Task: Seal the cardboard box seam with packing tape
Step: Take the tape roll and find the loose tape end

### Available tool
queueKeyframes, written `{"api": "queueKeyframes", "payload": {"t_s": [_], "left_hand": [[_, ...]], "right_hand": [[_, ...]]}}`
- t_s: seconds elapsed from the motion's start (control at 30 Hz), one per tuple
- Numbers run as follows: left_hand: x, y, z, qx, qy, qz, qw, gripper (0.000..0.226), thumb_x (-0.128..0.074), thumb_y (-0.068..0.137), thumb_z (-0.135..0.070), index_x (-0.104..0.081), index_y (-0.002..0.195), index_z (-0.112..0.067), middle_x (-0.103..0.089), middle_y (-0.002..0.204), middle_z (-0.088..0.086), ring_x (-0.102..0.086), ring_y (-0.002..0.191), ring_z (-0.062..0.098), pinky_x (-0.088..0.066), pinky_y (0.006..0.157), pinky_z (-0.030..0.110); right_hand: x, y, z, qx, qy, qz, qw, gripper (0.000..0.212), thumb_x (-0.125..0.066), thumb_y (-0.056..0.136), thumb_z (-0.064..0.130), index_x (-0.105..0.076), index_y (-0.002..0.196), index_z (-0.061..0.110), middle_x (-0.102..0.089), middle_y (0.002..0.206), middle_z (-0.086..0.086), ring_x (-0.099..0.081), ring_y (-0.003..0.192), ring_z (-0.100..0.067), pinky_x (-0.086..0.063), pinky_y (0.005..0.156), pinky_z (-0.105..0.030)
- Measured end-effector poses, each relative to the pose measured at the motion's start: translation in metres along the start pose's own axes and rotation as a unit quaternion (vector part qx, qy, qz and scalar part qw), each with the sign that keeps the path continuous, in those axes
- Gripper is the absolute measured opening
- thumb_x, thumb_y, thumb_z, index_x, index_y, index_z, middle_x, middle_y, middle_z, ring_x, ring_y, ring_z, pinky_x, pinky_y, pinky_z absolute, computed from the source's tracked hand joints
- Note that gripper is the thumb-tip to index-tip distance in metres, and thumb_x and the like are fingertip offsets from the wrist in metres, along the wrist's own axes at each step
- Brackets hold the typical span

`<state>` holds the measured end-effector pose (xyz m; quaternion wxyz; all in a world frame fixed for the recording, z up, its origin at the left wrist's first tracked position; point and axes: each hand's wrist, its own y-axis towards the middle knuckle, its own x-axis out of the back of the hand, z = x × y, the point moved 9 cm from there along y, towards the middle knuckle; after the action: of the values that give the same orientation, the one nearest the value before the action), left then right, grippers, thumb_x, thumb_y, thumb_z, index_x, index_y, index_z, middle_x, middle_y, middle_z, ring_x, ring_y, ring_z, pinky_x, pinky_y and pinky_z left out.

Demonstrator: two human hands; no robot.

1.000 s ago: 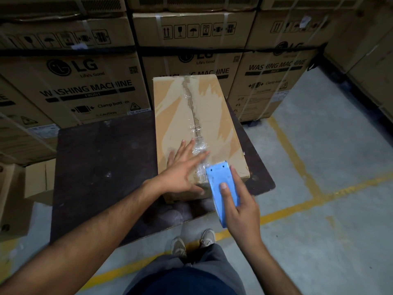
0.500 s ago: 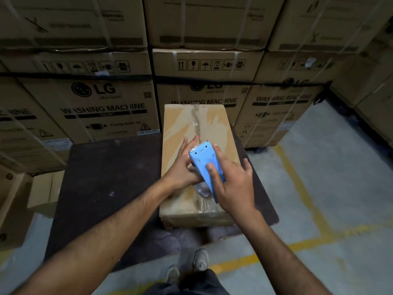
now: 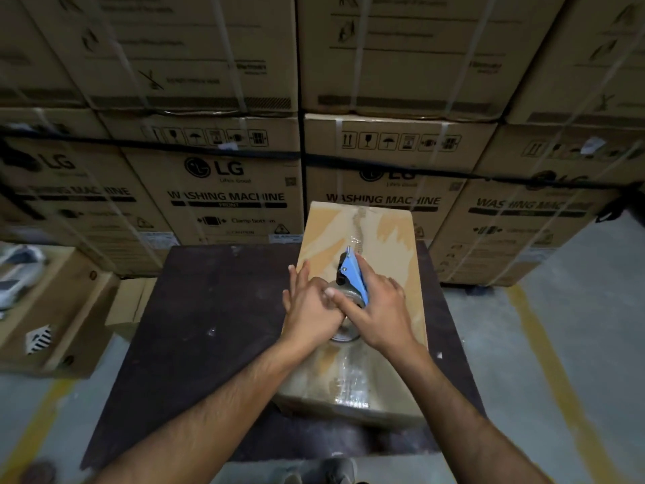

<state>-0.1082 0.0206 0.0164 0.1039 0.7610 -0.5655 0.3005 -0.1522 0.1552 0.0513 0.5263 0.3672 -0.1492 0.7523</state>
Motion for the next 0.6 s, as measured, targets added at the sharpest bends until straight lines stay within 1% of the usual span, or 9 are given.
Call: {"api": "queueKeyframes", "payload": {"t_s": [0.13, 0.2, 0.27, 0.33, 0.37, 0.4, 0.47, 0.53, 0.6], "left_hand": [[0.003, 0.002, -0.008, -0.024, -0.050, 0.021, 0.998, 0.067, -0.070, 0.069, -0.048, -0.061, 0.126, -0.014, -0.002, 0.179, -0.004, 0.020, 0.162, 0.010, 0.002, 0.133, 0.052], [0.003, 0.005, -0.006, -0.016, -0.127, 0.069, 0.989, 0.078, -0.068, 0.059, -0.061, -0.067, 0.125, -0.020, -0.004, 0.178, -0.010, 0.019, 0.160, 0.004, 0.004, 0.133, 0.049], [-0.001, 0.009, 0.003, 0.014, -0.223, 0.104, 0.969, 0.077, -0.069, 0.058, -0.072, -0.073, 0.124, -0.033, -0.008, 0.177, -0.015, 0.017, 0.159, -0.002, 0.007, 0.133, 0.047], [-0.008, 0.012, 0.013, 0.031, -0.270, 0.120, 0.955, 0.101, -0.075, 0.055, -0.083, -0.064, 0.143, -0.033, -0.013, 0.177, -0.014, 0.013, 0.159, -0.003, 0.007, 0.134, 0.045], [-0.012, 0.013, 0.016, 0.032, -0.281, 0.118, 0.952, 0.108, -0.078, 0.052, -0.086, -0.064, 0.144, -0.031, -0.017, 0.177, -0.014, 0.011, 0.160, -0.002, 0.006, 0.135, 0.046], [-0.014, 0.015, 0.016, 0.030, -0.289, 0.114, 0.950, 0.098, -0.081, 0.054, -0.083, -0.070, 0.137, -0.032, -0.022, 0.175, -0.015, 0.008, 0.160, -0.002, 0.003, 0.135, 0.046], [-0.016, 0.014, 0.015, 0.048, -0.329, 0.092, 0.938, 0.056, -0.084, 0.067, -0.065, -0.082, 0.115, -0.036, -0.030, 0.170, -0.019, 0.004, 0.161, -0.002, -0.003, 0.136, 0.045], [-0.016, 0.011, 0.012, 0.052, -0.342, 0.055, 0.937, 0.031, -0.084, 0.081, -0.051, -0.084, 0.109, -0.038, -0.027, 0.170, -0.021, 0.007, 0.160, -0.003, -0.003, 0.135, 0.044], [-0.017, 0.008, 0.005, 0.045, -0.327, 0.030, 0.943, 0.013, -0.078, 0.088, -0.044, -0.082, 0.096, -0.053, -0.021, 0.174, -0.018, 0.011, 0.156, -0.006, -0.002, 0.135, 0.042]], "right_hand": [[0.002, 0.016, 0.001, 0.044, 0.068, 0.022, 0.996, 0.080, -0.058, 0.092, 0.068, -0.049, 0.154, 0.019, -0.061, 0.136, 0.016, -0.051, 0.125, -0.001, -0.023, 0.127, -0.050], [0.000, 0.025, -0.006, 0.061, 0.120, 0.049, 0.990, 0.068, -0.061, 0.095, 0.063, -0.053, 0.150, 0.025, -0.062, 0.140, 0.016, -0.054, 0.128, -0.005, -0.037, 0.122, -0.053], [0.001, 0.030, -0.014, 0.069, 0.161, 0.060, 0.983, 0.051, -0.060, 0.099, 0.061, -0.054, 0.145, 0.041, -0.069, 0.135, 0.012, -0.064, 0.126, -0.014, -0.049, 0.107, -0.055], [0.000, 0.032, -0.019, 0.066, 0.184, 0.071, 0.978, 0.044, -0.059, 0.100, 0.059, -0.050, 0.143, 0.054, -0.070, 0.135, 0.011, -0.065, 0.126, -0.013, -0.052, 0.105, -0.052], [0.000, 0.032, -0.018, 0.068, 0.186, 0.077, 0.977, 0.043, -0.060, 0.100, 0.057, -0.050, 0.142, 0.053, -0.070, 0.134, 0.011, -0.066, 0.125, -0.010, -0.053, 0.104, -0.051], [-0.001, 0.032, -0.022, 0.073, 0.185, 0.079, 0.977, 0.043, -0.061, 0.100, 0.055, -0.053, 0.142, 0.047, -0.071, 0.133, 0.012, -0.066, 0.124, -0.009, -0.054, 0.103, -0.050], [-0.002, 0.033, -0.030, 0.075, 0.202, 0.078, 0.973, 0.048, -0.066, 0.098, 0.049, -0.057, 0.143, 0.032, -0.070, 0.134, 0.013, -0.065, 0.125, -0.006, -0.054, 0.104, -0.048], [0.003, 0.038, -0.043, 0.060, 0.217, 0.059, 0.973, 0.065, -0.074, 0.095, 0.048, -0.049, 0.153, 0.033, -0.063, 0.146, 0.014, -0.057, 0.137, -0.003, -0.049, 0.114, -0.039], [0.010, 0.043, -0.051, 0.054, 0.215, 0.031, 0.975, 0.077, -0.079, 0.092, 0.047, -0.041, 0.159, 0.039, -0.058, 0.152, 0.012, -0.050, 0.143, -0.003, -0.042, 0.117, -0.034]]}}
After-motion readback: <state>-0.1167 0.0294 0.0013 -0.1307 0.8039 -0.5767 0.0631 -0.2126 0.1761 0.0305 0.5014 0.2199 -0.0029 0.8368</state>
